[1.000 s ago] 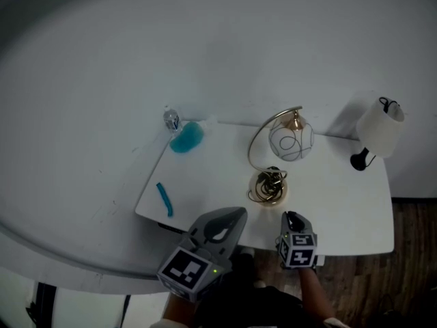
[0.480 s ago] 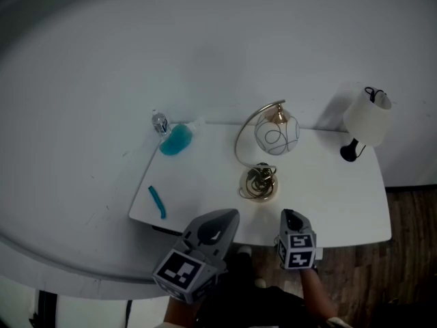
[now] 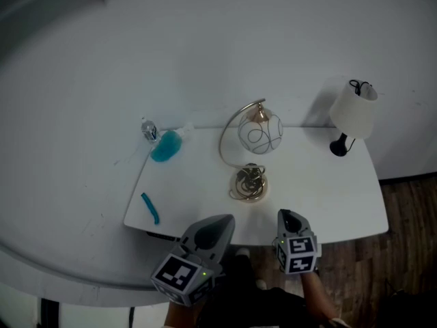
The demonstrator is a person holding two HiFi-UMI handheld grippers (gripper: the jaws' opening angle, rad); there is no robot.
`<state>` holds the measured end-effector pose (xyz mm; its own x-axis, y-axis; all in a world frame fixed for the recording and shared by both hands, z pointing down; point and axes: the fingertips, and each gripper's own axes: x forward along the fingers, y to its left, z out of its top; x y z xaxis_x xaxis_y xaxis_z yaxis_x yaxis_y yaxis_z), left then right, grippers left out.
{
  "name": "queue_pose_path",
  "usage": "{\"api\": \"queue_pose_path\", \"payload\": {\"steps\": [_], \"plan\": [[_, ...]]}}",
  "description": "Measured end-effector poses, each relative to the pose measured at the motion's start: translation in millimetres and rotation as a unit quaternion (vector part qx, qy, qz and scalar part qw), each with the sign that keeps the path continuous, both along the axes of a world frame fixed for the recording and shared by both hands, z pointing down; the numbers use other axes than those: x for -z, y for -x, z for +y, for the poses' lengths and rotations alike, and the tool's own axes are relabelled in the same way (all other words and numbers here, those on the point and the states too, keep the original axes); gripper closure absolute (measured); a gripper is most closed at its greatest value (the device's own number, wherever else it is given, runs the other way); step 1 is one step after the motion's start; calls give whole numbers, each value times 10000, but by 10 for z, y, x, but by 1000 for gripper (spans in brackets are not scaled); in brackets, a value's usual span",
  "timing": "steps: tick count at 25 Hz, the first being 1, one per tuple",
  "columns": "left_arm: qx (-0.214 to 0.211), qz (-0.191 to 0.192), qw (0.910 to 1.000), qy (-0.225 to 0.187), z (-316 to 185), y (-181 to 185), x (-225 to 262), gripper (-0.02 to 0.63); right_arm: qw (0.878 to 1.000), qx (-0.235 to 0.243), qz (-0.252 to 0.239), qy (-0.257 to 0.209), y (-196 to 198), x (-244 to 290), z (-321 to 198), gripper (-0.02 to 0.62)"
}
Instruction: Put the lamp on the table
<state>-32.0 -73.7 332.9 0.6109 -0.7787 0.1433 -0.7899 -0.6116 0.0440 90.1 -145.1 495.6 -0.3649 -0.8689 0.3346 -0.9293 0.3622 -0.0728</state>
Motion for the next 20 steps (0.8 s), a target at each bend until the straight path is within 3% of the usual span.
{"api": "queue_pose_path", "payload": {"steps": [12, 20], "plan": [[-87, 133, 9998, 142, -97, -145, -48, 597, 9975, -15, -199, -675, -180, 470, 99, 598], [-74, 234, 9996, 108, -188, -178, -44, 597, 9937, -206, 21, -1098, -305, 691, 122, 597]]}}
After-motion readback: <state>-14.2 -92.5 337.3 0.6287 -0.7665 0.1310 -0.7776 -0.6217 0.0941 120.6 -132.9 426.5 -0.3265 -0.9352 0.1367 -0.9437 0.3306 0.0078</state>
